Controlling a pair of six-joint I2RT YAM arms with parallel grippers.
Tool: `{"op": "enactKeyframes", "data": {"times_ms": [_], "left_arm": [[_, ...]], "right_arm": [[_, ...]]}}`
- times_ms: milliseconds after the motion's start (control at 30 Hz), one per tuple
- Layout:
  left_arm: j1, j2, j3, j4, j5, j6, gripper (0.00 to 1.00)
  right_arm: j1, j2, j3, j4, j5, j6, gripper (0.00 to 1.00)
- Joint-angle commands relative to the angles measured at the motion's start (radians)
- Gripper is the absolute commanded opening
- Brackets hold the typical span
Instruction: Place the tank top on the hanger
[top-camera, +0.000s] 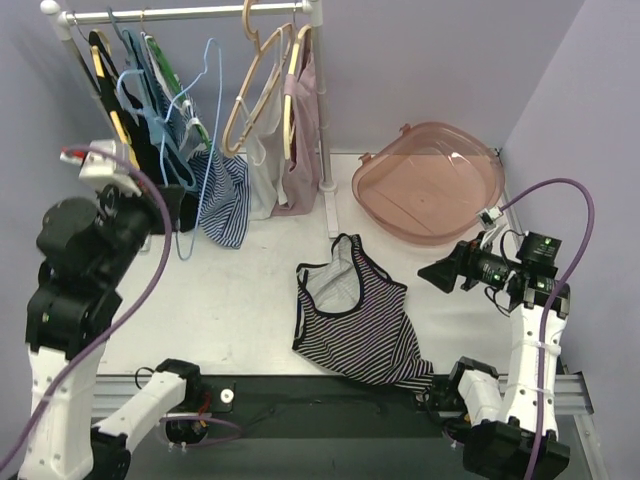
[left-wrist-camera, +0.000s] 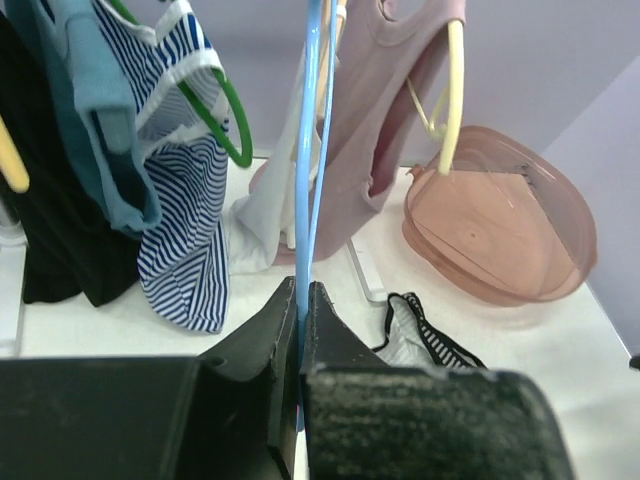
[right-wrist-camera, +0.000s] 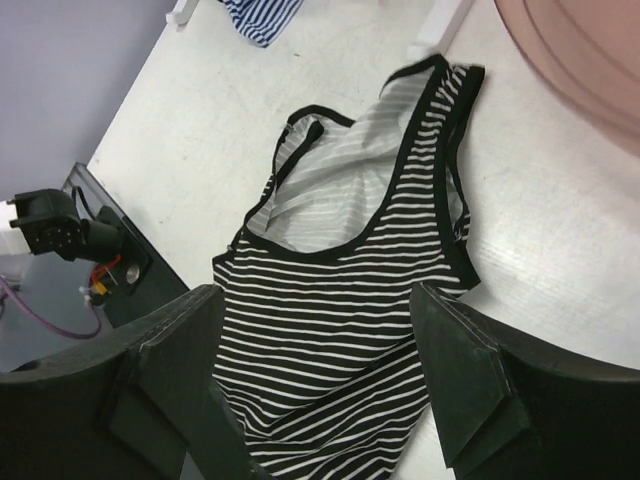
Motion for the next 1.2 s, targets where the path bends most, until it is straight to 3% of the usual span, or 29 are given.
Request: {"op": "enactKeyframes", "data": {"times_ms": [0,133,400,633,900,1033,1133,1167], "left_arm": [[0.001,-0.184,-0.141,0.096,0.027,-0.030,0.00],[-0.001,-0.279,-0.226,0.127,0.137,-0.058,0.00],[-0.001,-0.322,-0.402,0.326,0.570,-0.220,0.00],[-0.001,-0.293,-0.451,0.407,0.748,-0.274,0.00],[-0.079,-0.319,-0.618,0.435,0.747,-0.289,0.00],[-0.261,-0.315,-0.693,0.437,0.607,-0.277,0.00],[-0.483,-0.264,-0.706,0.430,0.440,-0.244,0.00],[-0.612,-0.222,-0.703,0.429,0.394,-0.231,0.00]], "right_arm": [[0.020,0.011,0.194,-0.294,-0.011,-0.328,0.76],[0.114,0.045,0.355,-0.426,0.050,-0.493,0.77],[0.278,0.070,0.534,-0.571,0.134,-0.577,0.78],[0.416,0.081,0.635,-0.665,0.214,-0.624,0.79],[0.445,0.085,0.723,-0.662,0.161,-0.561,0.80],[0.444,0.079,0.703,-0.662,0.121,-0.560,0.80],[0.444,0.073,0.671,-0.650,0.115,-0.549,0.80],[0.442,0.071,0.663,-0.645,0.113,-0.541,0.80]]}}
